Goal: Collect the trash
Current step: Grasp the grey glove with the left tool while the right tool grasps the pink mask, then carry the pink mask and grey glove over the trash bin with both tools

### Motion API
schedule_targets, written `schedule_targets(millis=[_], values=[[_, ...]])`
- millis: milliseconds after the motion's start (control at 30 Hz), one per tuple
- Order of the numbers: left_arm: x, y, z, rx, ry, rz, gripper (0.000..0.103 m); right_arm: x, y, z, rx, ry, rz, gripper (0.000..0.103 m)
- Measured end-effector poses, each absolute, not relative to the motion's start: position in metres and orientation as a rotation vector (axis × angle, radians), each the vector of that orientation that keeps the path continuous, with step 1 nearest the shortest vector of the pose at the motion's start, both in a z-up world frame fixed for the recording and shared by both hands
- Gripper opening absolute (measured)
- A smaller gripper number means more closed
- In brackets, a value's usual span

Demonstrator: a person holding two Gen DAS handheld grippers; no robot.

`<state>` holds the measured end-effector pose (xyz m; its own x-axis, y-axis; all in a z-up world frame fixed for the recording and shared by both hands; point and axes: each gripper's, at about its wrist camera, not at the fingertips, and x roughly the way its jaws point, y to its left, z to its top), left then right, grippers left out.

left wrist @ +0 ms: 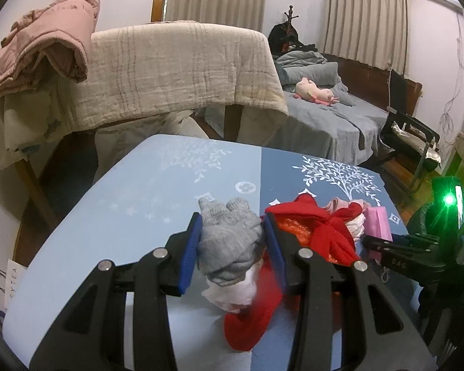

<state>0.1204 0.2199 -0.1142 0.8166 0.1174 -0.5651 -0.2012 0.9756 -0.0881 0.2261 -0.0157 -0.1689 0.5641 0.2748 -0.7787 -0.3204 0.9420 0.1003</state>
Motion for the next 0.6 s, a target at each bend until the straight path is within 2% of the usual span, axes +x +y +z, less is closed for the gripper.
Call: schedule_targets(millis=[67, 600], values=[[0.12, 0.217, -0.111, -0.146, 0.587, 0.168, 0.04, 0.222, -0.02, -0.162, -0.037, 0.892, 0.372, 0.018], [0.101, 0.166, -0.07, -0.118, 0.518, 0.104, 0.04, 0.161, -0.064, -0.086, 0.04, 0.73, 0.439, 0.017]])
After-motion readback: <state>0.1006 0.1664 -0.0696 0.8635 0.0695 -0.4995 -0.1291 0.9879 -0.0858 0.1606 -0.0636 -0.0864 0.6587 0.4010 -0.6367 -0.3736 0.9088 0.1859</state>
